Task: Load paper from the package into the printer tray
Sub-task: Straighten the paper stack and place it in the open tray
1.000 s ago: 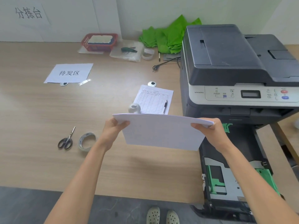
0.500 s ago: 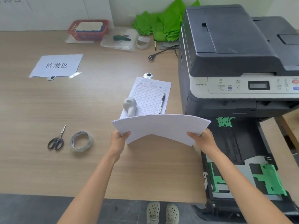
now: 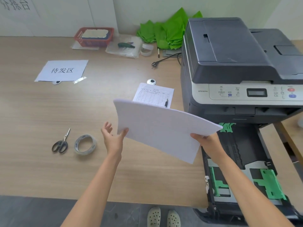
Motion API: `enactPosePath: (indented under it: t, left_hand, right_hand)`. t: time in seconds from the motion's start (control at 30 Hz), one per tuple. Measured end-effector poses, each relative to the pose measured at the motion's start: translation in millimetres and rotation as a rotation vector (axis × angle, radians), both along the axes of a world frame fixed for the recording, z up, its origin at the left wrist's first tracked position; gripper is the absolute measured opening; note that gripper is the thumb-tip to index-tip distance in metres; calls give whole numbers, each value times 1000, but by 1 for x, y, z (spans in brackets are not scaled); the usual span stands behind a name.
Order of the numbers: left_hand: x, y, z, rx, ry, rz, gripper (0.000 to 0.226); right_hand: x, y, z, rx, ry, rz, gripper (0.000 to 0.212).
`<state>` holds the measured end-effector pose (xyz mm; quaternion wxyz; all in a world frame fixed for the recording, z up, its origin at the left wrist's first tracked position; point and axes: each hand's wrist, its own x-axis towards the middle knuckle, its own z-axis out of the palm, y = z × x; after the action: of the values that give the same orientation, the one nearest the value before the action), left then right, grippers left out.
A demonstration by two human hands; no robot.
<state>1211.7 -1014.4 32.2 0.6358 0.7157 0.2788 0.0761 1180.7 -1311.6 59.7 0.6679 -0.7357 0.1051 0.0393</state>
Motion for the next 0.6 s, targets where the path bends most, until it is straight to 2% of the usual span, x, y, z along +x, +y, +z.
enactPosePath:
  t: [0.03, 0.1, 0.13, 0.17, 0.2, 0.23, 0.3, 0.4, 0.5, 0.53, 0.6]
  left_hand:
    - [-2, -3, 1, -147, 14, 32, 90]
    - [-5, -11, -1, -572, 18, -22, 109]
    - [-8, -16, -2, -762, 23, -92, 108]
    - [-10, -22, 0, -879, 26, -154, 94]
    - [-11, -27, 3, -914, 21, -208, 69]
    - [-12, -33, 6, -909, -2, -257, 44]
    - [-11, -38, 15, -849, -69, -294, 25]
    - [-4, -31, 31, -701, -138, -288, 22]
    - [1, -25, 44, -478, -154, -337, 21]
    - [2, -24, 47, -417, -155, -354, 21]
    - [3, -25, 53, -329, -150, -382, 21]
  right_hand:
    - [-2, 2, 1, 34, 2, 2, 28]
    - [-7, 7, 1, 101, 1, -12, 28]
    - [-9, 9, -1, 132, 4, -24, 28]
    - [-12, 12, -3, 162, 8, -25, 28]
    - [-15, 15, -3, 186, 13, -18, 28]
    - [-17, 17, -5, 205, 23, -10, 28]
    - [-21, 16, -9, 239, 46, -8, 29]
    - [-22, 5, -8, 342, 74, -87, 30]
    - [-24, -12, -5, 332, 82, -108, 64]
    - [-24, -14, -5, 270, 88, -102, 62]
    - [-22, -13, -4, 122, 86, -37, 38]
